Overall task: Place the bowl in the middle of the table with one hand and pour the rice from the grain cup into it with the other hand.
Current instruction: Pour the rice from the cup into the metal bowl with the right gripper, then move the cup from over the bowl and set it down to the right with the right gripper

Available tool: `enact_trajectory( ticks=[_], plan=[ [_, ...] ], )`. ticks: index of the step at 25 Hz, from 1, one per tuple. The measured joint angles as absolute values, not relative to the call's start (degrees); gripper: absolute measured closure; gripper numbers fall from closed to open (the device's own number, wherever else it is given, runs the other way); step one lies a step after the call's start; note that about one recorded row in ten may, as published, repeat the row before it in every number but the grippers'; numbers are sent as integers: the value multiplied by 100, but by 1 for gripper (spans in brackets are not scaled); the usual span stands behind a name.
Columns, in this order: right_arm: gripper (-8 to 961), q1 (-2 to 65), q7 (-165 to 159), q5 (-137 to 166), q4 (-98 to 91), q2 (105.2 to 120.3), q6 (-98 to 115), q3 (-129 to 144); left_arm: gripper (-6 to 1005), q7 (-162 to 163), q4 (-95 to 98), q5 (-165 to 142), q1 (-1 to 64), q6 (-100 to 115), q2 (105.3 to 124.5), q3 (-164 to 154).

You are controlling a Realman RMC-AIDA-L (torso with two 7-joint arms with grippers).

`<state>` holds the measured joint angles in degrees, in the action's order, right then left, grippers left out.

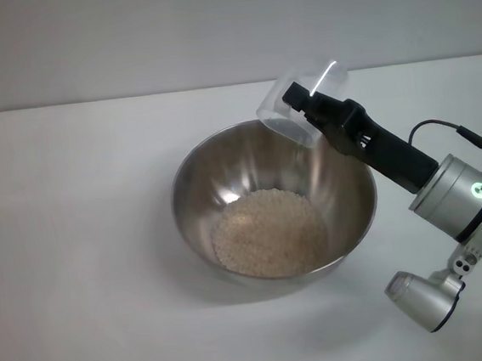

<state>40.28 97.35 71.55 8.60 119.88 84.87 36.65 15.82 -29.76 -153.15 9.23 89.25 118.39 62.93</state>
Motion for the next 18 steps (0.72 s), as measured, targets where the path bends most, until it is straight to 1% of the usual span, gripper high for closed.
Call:
enact_trajectory(
  ticks=[12, 18],
  plan=[
    [943, 4004, 9800, 7223, 893, 11988, 8551, 3627, 822, 1582, -3008, -15320, 923, 8930, 11839, 6293],
    [943, 3966, 8777, 7193, 1231, 11988, 8924, 2866, 822, 1582, -2979, -15319, 943, 8930, 11839, 6293]
  ],
)
